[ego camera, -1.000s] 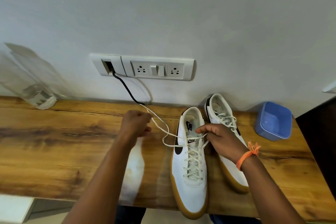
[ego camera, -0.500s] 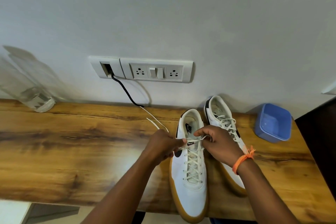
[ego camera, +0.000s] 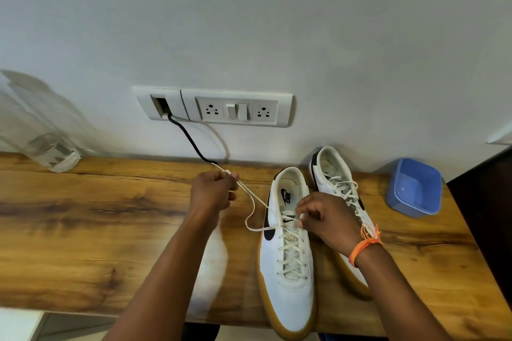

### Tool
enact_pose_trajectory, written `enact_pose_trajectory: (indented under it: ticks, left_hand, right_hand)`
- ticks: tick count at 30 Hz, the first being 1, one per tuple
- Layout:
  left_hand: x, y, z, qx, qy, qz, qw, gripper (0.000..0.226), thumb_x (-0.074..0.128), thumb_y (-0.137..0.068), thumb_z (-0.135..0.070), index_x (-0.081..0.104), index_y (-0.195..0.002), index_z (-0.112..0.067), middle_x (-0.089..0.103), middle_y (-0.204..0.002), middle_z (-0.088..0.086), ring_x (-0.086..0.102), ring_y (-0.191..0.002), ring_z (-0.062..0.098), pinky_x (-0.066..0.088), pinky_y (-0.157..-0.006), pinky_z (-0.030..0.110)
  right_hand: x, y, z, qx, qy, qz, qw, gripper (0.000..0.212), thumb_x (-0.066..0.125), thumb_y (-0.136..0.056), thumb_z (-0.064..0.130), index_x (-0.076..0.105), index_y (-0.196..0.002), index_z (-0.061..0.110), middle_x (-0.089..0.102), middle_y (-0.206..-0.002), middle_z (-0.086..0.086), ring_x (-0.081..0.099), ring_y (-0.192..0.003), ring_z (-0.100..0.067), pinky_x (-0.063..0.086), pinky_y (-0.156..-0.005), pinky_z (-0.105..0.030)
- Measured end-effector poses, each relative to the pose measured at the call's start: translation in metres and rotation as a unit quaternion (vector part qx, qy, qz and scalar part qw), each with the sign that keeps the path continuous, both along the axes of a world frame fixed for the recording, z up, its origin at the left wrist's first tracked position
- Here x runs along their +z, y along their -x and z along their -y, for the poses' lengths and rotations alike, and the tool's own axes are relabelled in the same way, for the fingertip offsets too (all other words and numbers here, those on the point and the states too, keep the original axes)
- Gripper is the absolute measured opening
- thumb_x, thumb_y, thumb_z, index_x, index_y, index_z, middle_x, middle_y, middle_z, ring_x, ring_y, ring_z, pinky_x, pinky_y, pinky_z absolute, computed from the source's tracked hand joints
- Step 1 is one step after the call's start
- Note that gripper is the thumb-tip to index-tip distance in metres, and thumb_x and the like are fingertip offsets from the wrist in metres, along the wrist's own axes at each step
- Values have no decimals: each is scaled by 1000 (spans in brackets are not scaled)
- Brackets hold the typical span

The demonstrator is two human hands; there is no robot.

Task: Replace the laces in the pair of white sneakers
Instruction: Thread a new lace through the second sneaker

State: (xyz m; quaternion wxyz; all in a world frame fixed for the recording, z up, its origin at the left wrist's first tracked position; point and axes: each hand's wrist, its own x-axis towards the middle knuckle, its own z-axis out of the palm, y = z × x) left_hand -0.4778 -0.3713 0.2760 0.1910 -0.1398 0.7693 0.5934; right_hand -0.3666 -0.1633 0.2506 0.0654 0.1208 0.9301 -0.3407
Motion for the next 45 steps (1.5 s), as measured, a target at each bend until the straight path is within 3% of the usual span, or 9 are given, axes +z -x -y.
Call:
enact_pose_trajectory:
  ticks: [12, 17, 20, 24, 28, 33, 40, 42, 45]
  left_hand:
    - [-7, -3, -2, -73, 33, 11, 997, 25, 54, -101, -22, 67, -92, -4, 68, -85, 16, 60, -56, 19, 46, -48, 25]
    - [-2, -19, -10, -422, 116, 144, 887, 27, 66, -93, -31, 62, -109, -9, 73, -103, 10, 68, -72, 17, 54, -54, 25]
    - [4, -24, -15, -466, 138, 187, 854, 27, 71, -91, -24, 60, -111, -9, 75, -87, 7, 61, -57, 13, 46, -45, 20]
    - [21, -14, -2, -421, 117, 115, 892, 31, 73, -88, -13, 56, -113, -4, 72, -74, 12, 45, -43, 11, 25, -38, 21]
    - [49, -3, 14, -424, -94, 90, 896, 36, 72, -87, -7, 57, -119, -6, 72, -84, 22, 39, -34, 9, 25, -35, 17]
    - [46, -7, 5, -391, -255, 30, 884, 33, 66, -87, -8, 65, -120, -4, 73, -90, 12, 35, -36, 3, 22, -36, 15]
    - [40, -17, -10, -367, -207, -3, 907, 31, 63, -91, 1, 67, -121, -5, 73, -110, 14, 53, -51, 3, 32, -41, 13]
    - [37, -19, -15, -337, -142, -43, 930, 24, 64, -91, 0, 70, -114, -5, 76, -98, 10, 54, -49, 2, 37, -42, 15]
    - [27, -13, -10, -312, -40, -91, 945, 11, 68, -92, -14, 75, -98, -8, 75, -81, 8, 52, -51, 13, 44, -50, 25]
  right_hand:
    - [7, -2, -1, 20, -4, 20, 1000, 33, 86, -69, 27, 75, -100, 25, 65, -110, 13, 59, -86, -8, 54, -83, -36]
    - [6, -2, -1, 12, 2, 10, 1000, 30, 86, -70, 30, 74, -98, 26, 65, -106, 14, 55, -80, -3, 53, -80, -32]
    - [4, -1, -1, 9, 5, 6, 1000, 30, 86, -70, 32, 73, -96, 27, 65, -105, 14, 53, -77, 0, 53, -79, -32]
    - [5, -2, -1, 12, 2, 7, 1000, 32, 84, -72, 36, 72, -100, 28, 61, -101, 15, 52, -77, 2, 48, -76, -24]
    - [18, 1, 14, -49, 90, -70, 992, 31, 84, -73, 28, 73, -101, 29, 57, -106, 11, 52, -76, 3, 43, -74, -15]
    - [42, 4, 41, -78, 494, -54, 864, 32, 68, -79, 16, 73, -110, 13, 63, -84, -12, 50, -65, -18, 38, -57, -25]
    - [47, 8, 41, -174, 630, -62, 754, 36, 52, -95, 18, 50, -126, 1, 64, -112, -25, 66, -76, -29, 54, -59, -37]
    - [50, 5, 36, -166, 618, -24, 768, 35, 55, -94, 27, 52, -121, 5, 68, -101, -18, 59, -56, -24, 49, -49, -30]
    - [53, 0, 24, -125, 488, 4, 864, 22, 67, -88, 16, 65, -108, 6, 70, -96, -10, 42, -44, -10, 33, -42, -21]
